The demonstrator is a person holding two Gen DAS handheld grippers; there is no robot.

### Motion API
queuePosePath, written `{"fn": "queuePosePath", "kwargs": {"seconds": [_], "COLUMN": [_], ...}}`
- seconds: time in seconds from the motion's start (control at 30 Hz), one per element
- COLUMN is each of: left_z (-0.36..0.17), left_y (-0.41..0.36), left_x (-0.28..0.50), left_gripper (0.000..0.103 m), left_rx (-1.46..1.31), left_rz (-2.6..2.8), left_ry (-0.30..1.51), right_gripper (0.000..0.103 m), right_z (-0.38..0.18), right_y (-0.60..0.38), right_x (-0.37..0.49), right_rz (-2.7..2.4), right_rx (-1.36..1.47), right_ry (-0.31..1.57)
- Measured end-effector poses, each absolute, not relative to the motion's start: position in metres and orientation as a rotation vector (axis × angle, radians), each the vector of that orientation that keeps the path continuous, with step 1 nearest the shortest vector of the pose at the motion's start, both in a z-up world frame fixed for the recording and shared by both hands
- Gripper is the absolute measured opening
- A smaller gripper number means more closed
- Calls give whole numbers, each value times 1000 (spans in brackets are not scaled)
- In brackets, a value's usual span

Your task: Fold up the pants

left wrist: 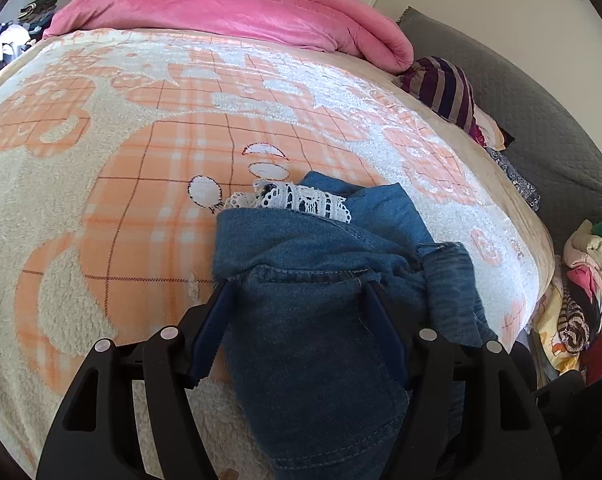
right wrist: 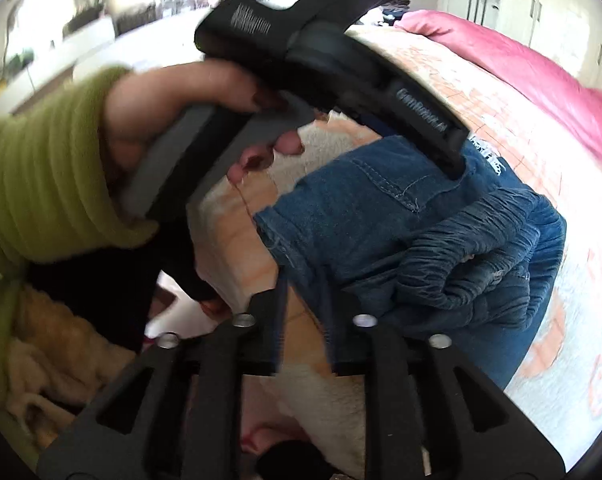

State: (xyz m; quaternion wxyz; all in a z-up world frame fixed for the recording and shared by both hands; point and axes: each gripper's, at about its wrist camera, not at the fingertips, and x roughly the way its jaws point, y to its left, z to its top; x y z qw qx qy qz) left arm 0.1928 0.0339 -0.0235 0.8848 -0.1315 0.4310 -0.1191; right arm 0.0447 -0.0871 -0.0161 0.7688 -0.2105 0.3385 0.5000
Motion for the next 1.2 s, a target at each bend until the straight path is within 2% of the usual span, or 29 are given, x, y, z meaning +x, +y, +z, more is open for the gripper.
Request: {"fn": "queuePosePath", "kwargs": {"seconds": [0.17, 0.3, 0.37, 0.43, 0.47, 0.57, 0.7, 0.9, 1.13, 1.2], "left_z": [-13, -2, 3, 9, 13, 20, 24, 21, 15, 13], "left_y": [33, 33, 33, 33, 32, 30, 28, 30, 33, 33], "left_x": [186, 179, 175, 171, 168, 162, 157, 153, 147, 145], "left_gripper": [66, 66, 66, 77, 79, 80, 88, 93, 93, 96], "left_rx": [-259, -242, -233, -221, -211, -191, -160, -154, -167, -173], "left_rz": [-242, -230, -227, -223, -220, -212, -199, -185, -175, -173], "left_ry": [874, 842, 829, 814, 803, 784, 774, 778, 791, 796], "right_gripper": [43, 67, 72, 77, 81, 86, 89, 90, 92, 93], "right_z": [17, 39, 48, 57, 57, 57, 47, 26, 16, 14], "right_y": [-115, -137, -146, -155, -157, -170, -189, -193, -196, -197], "right_x": [38, 40, 45, 51, 54, 71, 94, 112, 120, 119], "right_rz": [1070, 996, 951, 901, 880, 805, 714, 622, 570, 567], "right_rx": [-376, -300, -267, -223, -210, -172, -116, -52, -49, -46], "right_ry": [655, 592, 569, 543, 536, 544, 598, 660, 677, 683]}}
